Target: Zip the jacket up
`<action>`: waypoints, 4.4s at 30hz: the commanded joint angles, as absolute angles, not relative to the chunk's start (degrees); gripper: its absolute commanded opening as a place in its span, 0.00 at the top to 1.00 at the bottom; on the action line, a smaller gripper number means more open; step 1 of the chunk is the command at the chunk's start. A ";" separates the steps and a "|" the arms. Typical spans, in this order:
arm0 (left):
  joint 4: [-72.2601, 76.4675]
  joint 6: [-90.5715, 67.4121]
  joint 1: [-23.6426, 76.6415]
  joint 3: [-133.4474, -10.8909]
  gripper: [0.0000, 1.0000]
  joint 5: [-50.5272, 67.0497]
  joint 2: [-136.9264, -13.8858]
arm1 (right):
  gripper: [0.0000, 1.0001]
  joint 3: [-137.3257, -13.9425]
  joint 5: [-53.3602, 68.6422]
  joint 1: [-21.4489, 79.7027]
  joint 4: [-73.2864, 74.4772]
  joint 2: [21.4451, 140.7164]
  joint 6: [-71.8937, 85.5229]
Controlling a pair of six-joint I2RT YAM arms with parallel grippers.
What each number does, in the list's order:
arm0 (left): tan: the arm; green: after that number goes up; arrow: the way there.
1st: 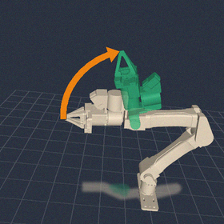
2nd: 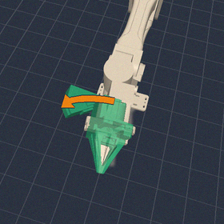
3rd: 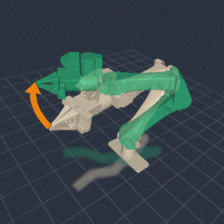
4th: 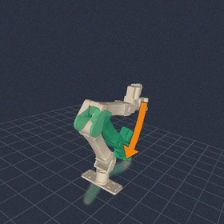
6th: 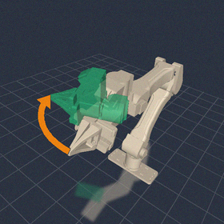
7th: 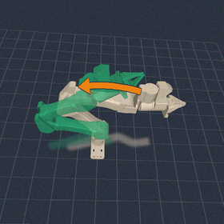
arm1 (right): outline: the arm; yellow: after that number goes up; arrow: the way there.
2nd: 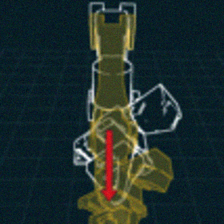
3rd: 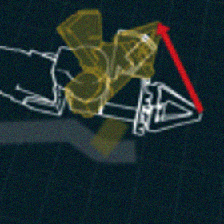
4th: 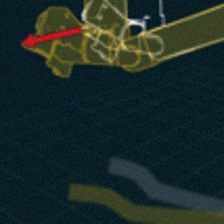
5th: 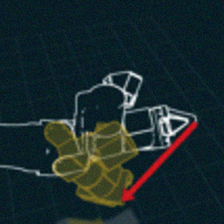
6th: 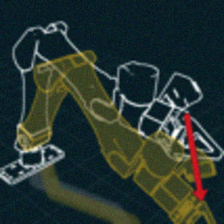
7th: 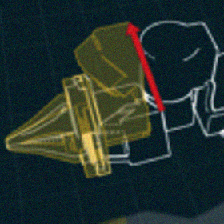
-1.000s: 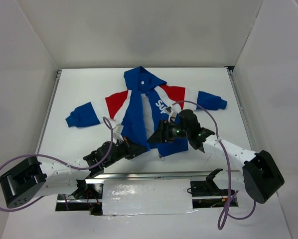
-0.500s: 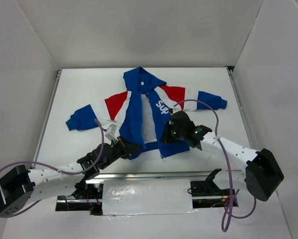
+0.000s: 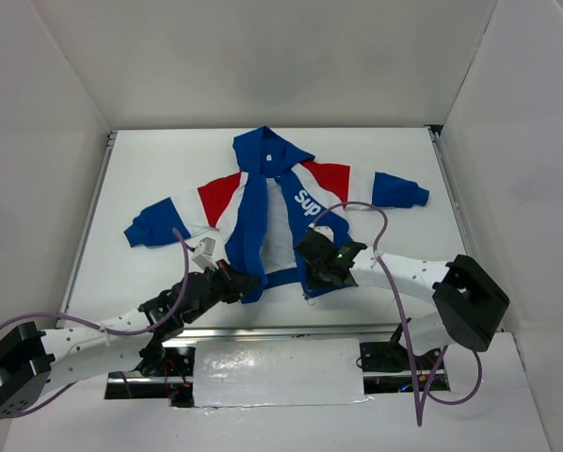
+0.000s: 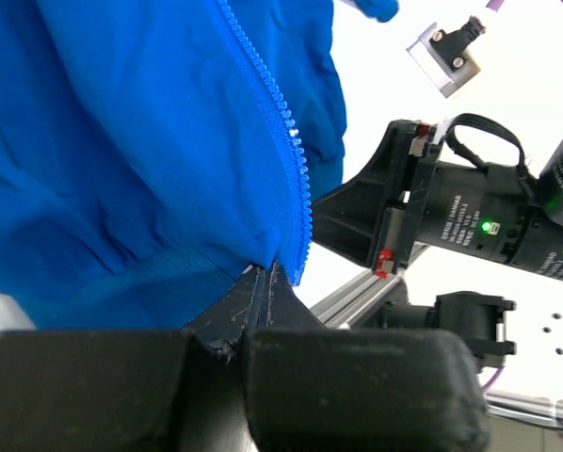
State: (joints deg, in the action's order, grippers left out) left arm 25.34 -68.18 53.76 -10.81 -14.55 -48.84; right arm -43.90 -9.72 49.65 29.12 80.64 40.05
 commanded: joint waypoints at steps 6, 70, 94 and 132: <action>25.40 -66.10 53.35 -11.86 1.00 -14.59 -49.22 | 1.00 -42.10 -10.81 53.43 29.27 82.70 43.59; 11.78 -63.37 48.69 -14.06 1.00 -13.88 -44.92 | 1.00 -46.32 -2.29 55.02 22.24 90.08 47.11; 8.61 -59.68 42.28 -14.68 1.00 -9.58 -45.17 | 1.00 -51.33 -3.77 59.23 22.06 93.07 54.23; 11.78 -59.06 41.75 -14.24 1.00 -6.33 -48.78 | 1.00 -45.35 -9.23 61.00 22.94 89.81 56.16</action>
